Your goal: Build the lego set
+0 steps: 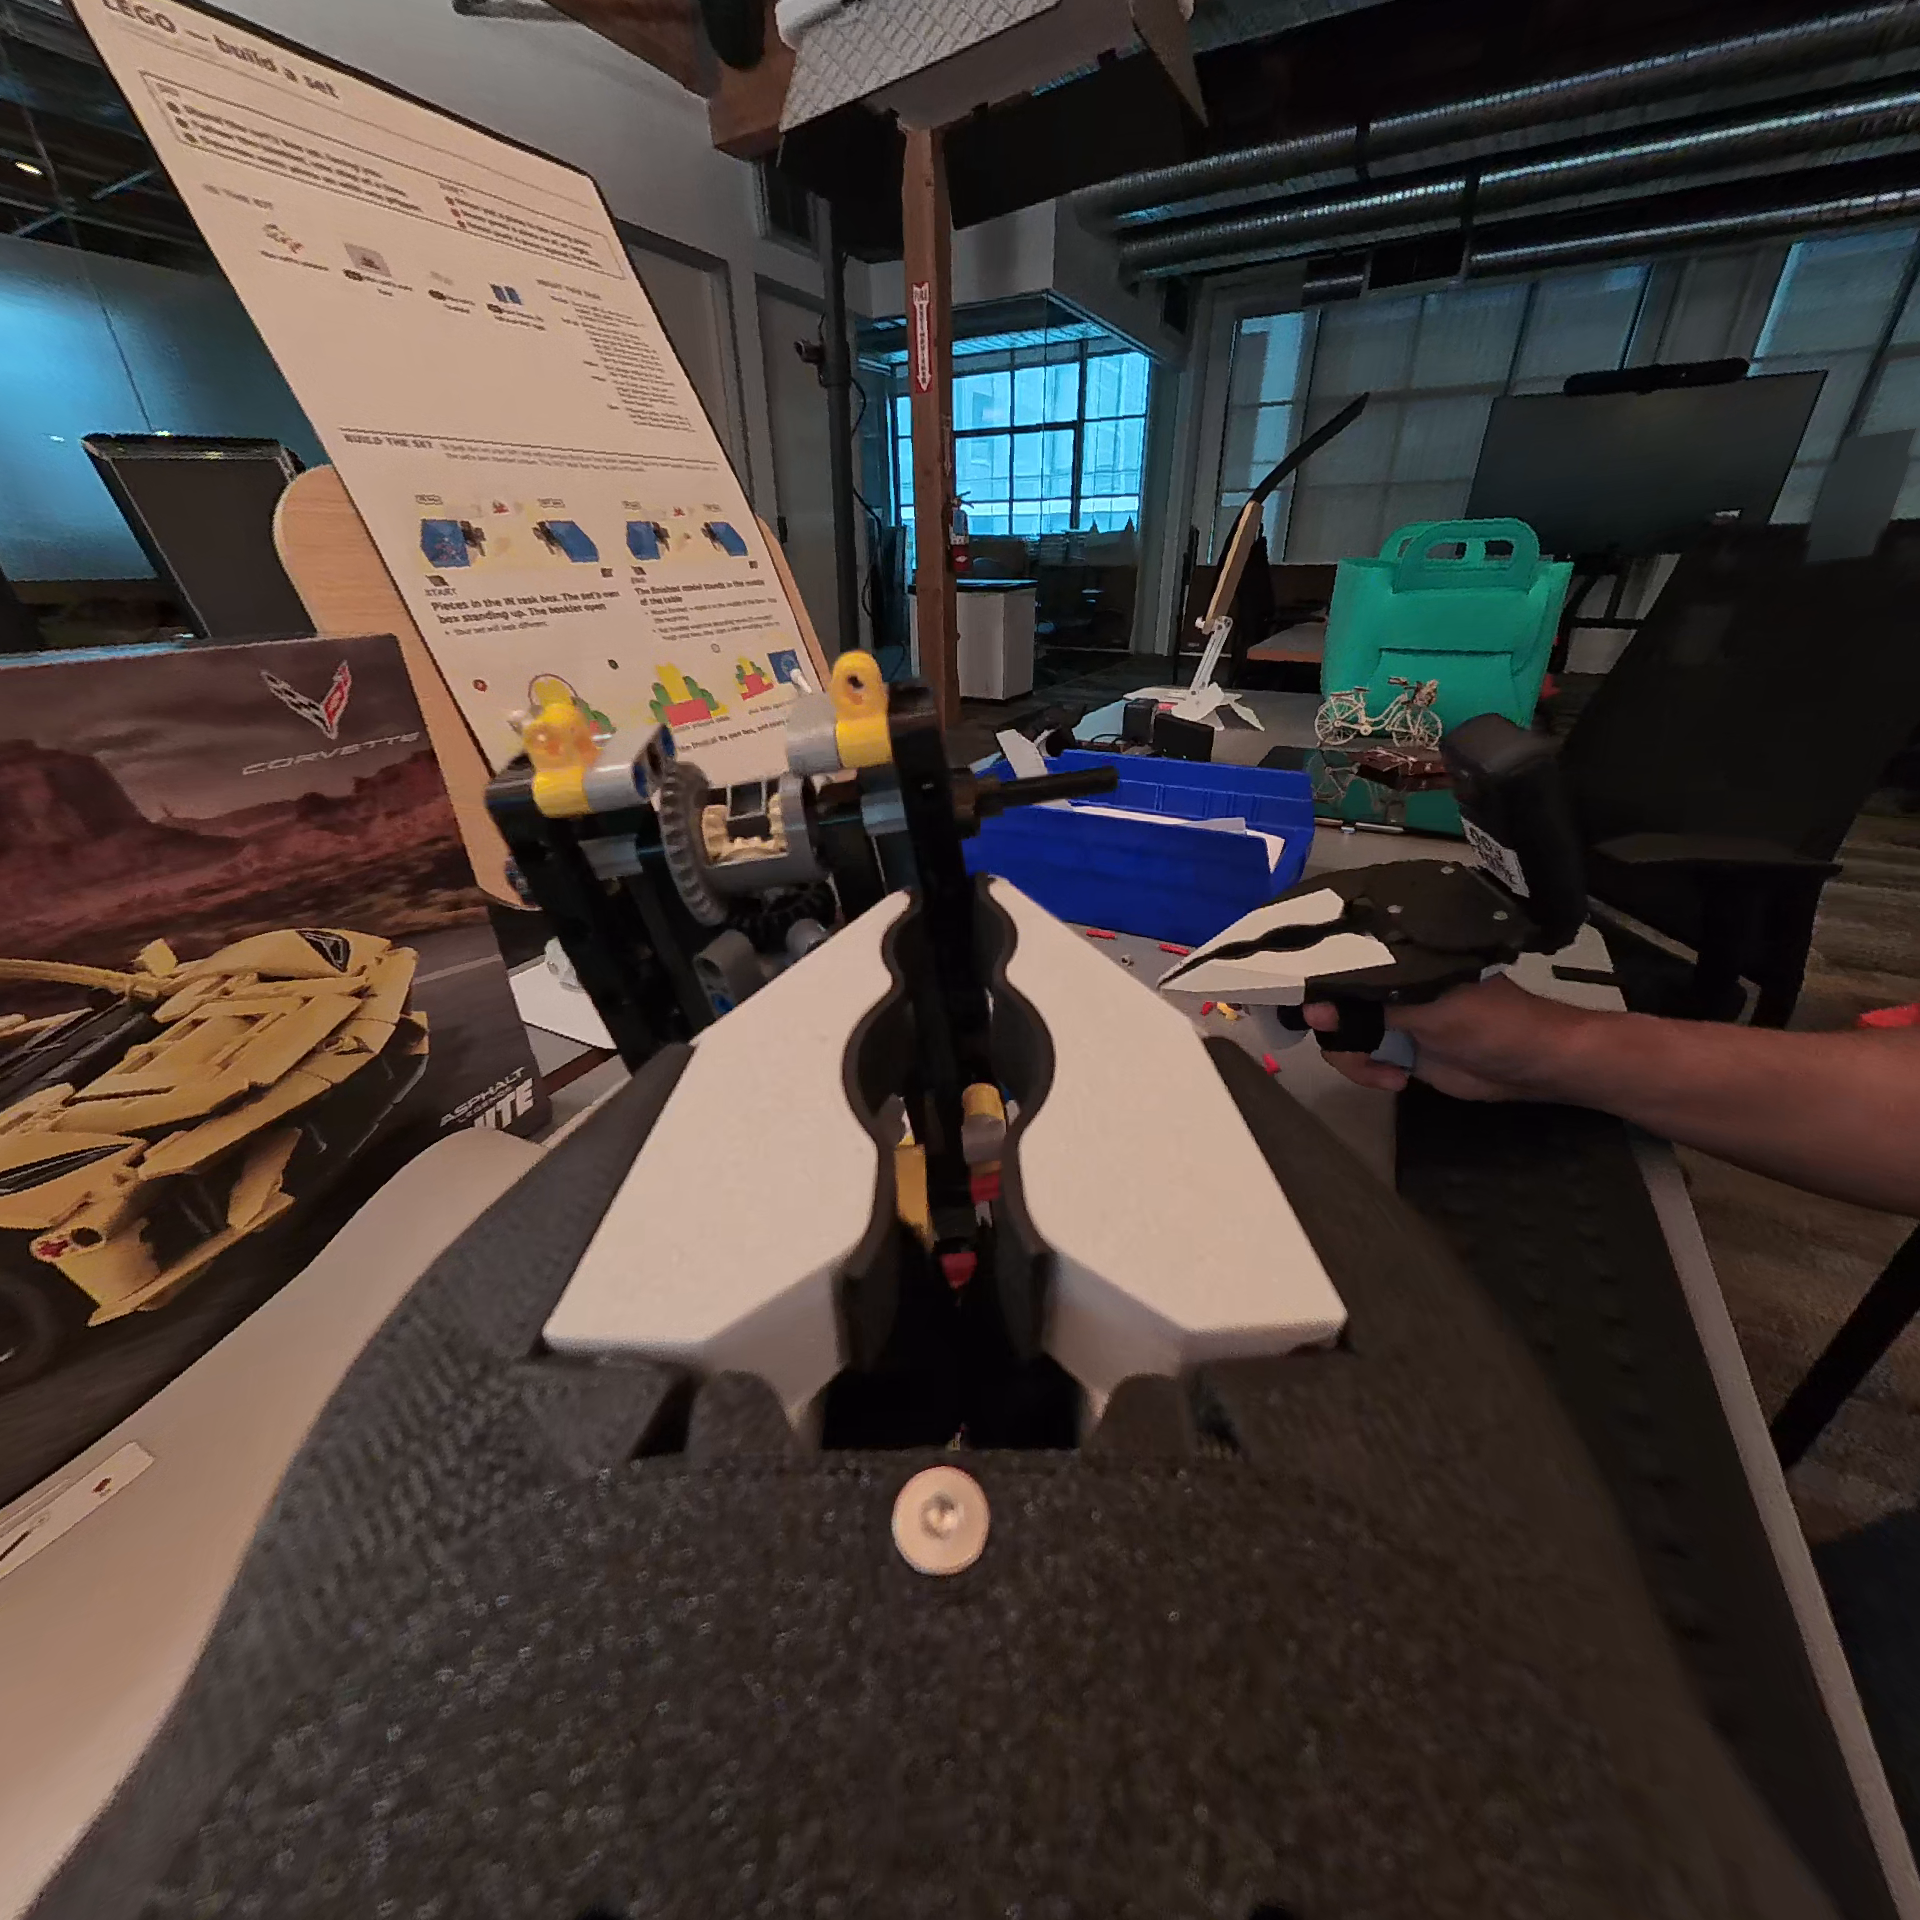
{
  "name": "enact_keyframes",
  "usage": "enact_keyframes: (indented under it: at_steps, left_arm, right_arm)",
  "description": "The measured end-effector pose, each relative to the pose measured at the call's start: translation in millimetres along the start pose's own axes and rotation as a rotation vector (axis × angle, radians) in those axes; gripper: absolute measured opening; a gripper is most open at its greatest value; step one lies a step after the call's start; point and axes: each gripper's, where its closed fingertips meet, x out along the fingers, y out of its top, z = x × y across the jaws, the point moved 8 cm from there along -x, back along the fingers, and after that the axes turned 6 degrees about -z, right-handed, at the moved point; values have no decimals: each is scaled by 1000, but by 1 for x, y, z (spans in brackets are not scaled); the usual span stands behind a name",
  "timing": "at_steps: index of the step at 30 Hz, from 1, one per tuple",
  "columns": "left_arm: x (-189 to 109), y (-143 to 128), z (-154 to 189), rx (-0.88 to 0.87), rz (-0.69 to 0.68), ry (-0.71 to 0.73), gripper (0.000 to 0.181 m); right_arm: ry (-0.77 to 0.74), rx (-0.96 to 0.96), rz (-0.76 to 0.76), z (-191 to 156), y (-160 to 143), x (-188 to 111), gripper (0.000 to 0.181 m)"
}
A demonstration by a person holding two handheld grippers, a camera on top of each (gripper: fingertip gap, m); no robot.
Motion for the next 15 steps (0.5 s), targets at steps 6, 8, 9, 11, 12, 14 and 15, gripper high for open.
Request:
enact_keyframes:
  at_steps: [6, 8, 9, 11, 12, 14, 15]
  left_arm:
    - [13, -8, 3, 15, -191, -49, 7]
    - [18, -3, 8, 24, -246, -69, 7]
    - [20, -1, 10, 26, -277, -78, 8]
    - [25, 2, 15, 37, -358, -91, 7]
    - [29, 3, 18, 41, -405, -96, 7]
    - [38, 5, 23, 38, -487, -101, 7]
    - [43, 5, 26, 40, -525, -106, 8]
  right_arm:
    - [14, 68, 13, 8, -1, -1, 0]
    - [20, 81, 12, 9, -1, 0, 0]
    - [20, 82, 9, 9, -1, 0, 0]
    - [18, 78, 6, 9, -2, 1, 0]
    - [18, 74, 7, 9, -2, 1, 0]
    - [23, 70, 4, 8, -2, 1, 0]
    - [25, 69, 2, 8, -2, 1, 0]
